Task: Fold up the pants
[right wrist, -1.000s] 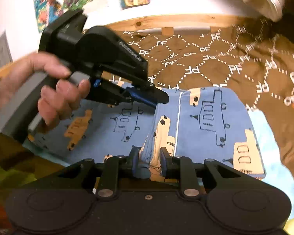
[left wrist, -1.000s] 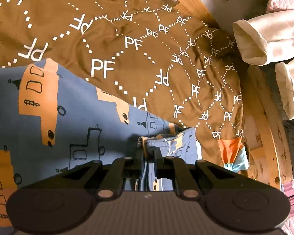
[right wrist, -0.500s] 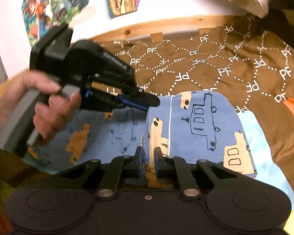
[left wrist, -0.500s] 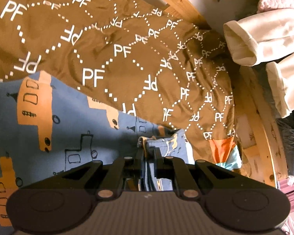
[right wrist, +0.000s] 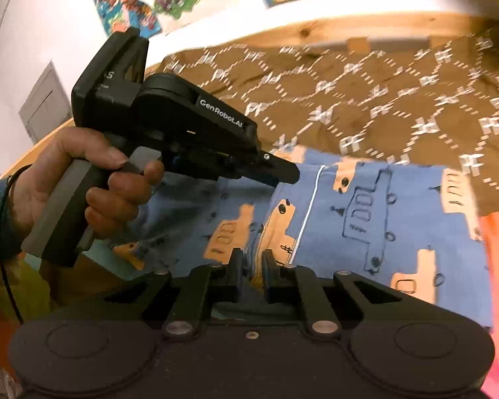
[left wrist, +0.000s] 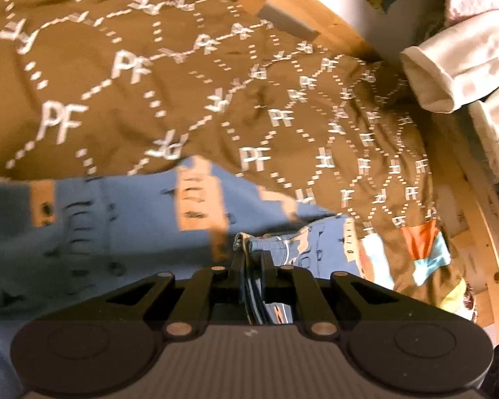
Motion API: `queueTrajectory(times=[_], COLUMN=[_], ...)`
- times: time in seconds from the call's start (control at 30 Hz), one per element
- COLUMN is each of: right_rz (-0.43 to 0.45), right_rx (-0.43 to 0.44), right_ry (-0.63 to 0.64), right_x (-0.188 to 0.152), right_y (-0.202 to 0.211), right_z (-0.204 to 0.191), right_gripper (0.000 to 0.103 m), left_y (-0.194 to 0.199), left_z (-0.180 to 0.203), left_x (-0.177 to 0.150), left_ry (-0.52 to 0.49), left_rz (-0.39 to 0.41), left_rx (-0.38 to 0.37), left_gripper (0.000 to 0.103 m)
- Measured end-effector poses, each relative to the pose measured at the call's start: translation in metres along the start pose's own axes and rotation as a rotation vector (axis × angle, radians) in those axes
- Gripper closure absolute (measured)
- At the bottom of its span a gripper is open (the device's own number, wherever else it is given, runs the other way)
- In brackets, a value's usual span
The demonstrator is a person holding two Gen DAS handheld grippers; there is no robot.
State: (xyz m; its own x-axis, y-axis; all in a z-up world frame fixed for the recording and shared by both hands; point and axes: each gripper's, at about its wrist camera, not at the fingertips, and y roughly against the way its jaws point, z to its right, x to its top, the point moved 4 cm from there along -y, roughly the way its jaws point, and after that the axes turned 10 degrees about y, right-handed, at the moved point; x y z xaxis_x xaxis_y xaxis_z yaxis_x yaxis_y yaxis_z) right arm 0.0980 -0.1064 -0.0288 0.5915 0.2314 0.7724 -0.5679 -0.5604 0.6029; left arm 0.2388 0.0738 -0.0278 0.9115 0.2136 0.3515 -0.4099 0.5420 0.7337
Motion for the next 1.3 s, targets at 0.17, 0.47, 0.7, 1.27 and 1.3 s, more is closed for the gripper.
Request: queueTrajectory(times=[0.17,0.47,0.7,1.27,1.3], right_rz=[-0.048,-0.037,-0.04,-0.074,-0.07], right_rx=[0.036,-0.063,-0.361,-0.23,-0.22], right_ry=[0.026,0.166,0.359,0.516,0.486], right_x=[-0.006,-0.006,0.019,-0.033,-0.029], right_y=[-0.02,0.006,-0.018,-0.033,-0.031], right_z=[-0.013,0.023,0.112,0.047,0.049], right_gripper=[0.091,0.04,0.049,0.029,0.029], left_y=[-0.007,0.008,-0.007,0.131,0.141], left_z=[-0.019,-0.019,-0.004,-0.042,-0.047], left_x=[-0.004,-0.024,-0.057,-0.131,-0.134], left_ry=[-0.021,-0.107,-0.248,-0.117,-0.098], left_rz=[-0.014,0.095,0.171,0.466,0.5], left_rx=[0.052,0.129,0.333,0.409,0.424], left_gripper=[0.093,0.052,0.047,0.036,0.037])
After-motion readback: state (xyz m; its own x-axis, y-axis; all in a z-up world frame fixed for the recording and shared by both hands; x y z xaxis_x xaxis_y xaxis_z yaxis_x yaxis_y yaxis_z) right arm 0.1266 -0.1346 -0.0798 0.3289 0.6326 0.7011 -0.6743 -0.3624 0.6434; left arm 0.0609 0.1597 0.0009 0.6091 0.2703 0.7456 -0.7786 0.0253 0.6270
